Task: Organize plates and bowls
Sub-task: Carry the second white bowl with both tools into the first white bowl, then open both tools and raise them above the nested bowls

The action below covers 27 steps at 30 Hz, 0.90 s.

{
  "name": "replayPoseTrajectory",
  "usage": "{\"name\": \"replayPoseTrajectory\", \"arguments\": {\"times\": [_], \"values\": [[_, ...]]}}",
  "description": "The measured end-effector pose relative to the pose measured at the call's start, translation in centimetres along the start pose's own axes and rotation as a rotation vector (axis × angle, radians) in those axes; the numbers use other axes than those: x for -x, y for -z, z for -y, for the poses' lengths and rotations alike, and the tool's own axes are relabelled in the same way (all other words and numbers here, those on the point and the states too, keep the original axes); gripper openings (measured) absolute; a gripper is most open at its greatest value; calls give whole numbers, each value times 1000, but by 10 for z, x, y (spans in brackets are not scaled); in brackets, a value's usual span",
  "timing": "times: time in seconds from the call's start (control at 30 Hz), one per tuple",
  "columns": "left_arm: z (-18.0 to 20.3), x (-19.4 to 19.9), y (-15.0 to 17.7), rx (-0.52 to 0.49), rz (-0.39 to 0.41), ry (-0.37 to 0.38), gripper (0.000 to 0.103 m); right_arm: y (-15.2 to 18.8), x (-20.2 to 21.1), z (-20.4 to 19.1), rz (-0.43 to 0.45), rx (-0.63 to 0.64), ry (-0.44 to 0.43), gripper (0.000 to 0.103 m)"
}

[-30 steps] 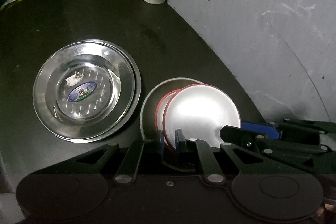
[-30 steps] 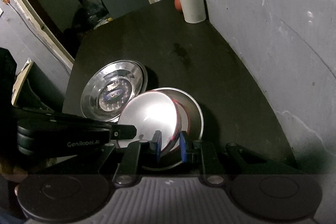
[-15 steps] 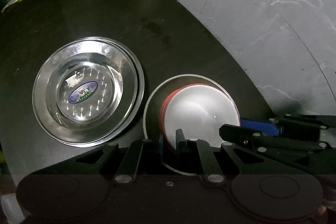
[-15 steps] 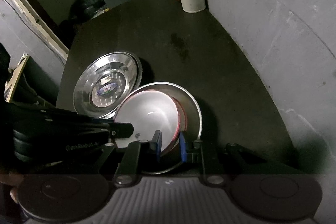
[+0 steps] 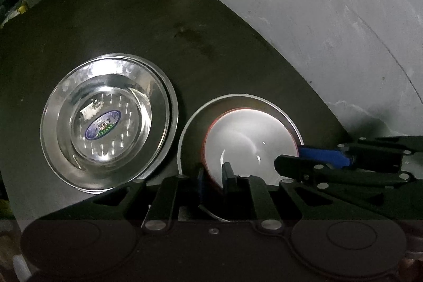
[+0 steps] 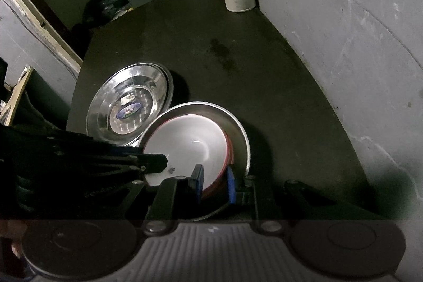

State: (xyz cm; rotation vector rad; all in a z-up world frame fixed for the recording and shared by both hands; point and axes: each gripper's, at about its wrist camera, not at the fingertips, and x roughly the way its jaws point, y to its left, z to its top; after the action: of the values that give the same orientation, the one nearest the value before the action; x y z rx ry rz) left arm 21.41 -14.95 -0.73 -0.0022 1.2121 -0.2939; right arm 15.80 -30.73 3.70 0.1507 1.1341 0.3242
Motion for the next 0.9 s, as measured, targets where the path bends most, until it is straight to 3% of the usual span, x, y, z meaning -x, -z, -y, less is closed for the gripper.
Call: {"name": "replayPoseTrajectory", "arguments": {"times": [0.3,0.57,0.63,0.7,0.9], "values": [[4,-1,1,-10,6,-14,17,1,1,0,13,0,4,26],[-1,6,3,28,45,-5,32,4,6,5,43,-23,4,48],[-3,11,4,35,67,-5,37,4,9,9,56,-43,9,56],[-5,17,5,46,90,-44,60,6,12,12,71,-66,8,63],[-11,34,8,56,165,-53,76,9,26,15,137,-118,24,82]]}}
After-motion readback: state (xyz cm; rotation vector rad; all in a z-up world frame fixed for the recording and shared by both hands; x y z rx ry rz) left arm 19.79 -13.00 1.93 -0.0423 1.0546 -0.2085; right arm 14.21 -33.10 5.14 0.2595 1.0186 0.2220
